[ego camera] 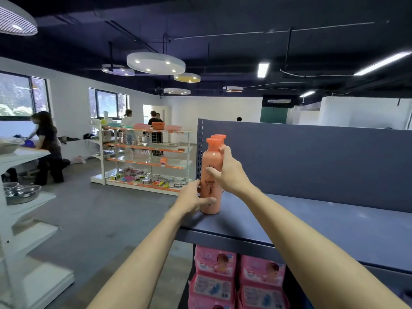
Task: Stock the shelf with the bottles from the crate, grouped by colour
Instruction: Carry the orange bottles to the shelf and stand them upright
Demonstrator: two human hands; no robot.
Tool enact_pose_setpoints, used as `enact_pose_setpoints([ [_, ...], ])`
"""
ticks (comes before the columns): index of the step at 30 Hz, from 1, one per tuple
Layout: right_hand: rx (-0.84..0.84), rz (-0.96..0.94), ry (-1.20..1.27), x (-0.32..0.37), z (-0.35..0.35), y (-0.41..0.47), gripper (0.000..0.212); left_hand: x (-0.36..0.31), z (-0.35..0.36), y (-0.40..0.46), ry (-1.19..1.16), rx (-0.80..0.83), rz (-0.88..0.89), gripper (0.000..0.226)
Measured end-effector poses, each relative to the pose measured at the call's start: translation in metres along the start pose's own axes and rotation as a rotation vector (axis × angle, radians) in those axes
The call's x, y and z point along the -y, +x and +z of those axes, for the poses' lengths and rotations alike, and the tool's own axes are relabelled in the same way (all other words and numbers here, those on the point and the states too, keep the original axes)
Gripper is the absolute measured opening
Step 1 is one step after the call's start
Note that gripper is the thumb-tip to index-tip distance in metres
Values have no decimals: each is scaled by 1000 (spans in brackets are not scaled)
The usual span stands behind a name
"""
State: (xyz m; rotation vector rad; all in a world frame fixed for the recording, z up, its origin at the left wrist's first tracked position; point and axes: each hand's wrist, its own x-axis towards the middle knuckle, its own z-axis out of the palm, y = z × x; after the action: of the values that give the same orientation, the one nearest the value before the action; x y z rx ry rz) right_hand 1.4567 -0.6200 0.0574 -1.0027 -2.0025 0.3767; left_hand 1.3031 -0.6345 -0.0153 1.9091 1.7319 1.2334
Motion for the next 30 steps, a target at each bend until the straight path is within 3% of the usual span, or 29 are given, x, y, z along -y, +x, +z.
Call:
enact_pose_setpoints([
  [17, -38, 30, -93, -18, 15, 27, 55, 20, 4, 32, -127, 91, 55, 59],
  [30, -27, 72, -124, -10, 18, 30, 56, 21, 3, 38, -80, 96, 38, 58],
])
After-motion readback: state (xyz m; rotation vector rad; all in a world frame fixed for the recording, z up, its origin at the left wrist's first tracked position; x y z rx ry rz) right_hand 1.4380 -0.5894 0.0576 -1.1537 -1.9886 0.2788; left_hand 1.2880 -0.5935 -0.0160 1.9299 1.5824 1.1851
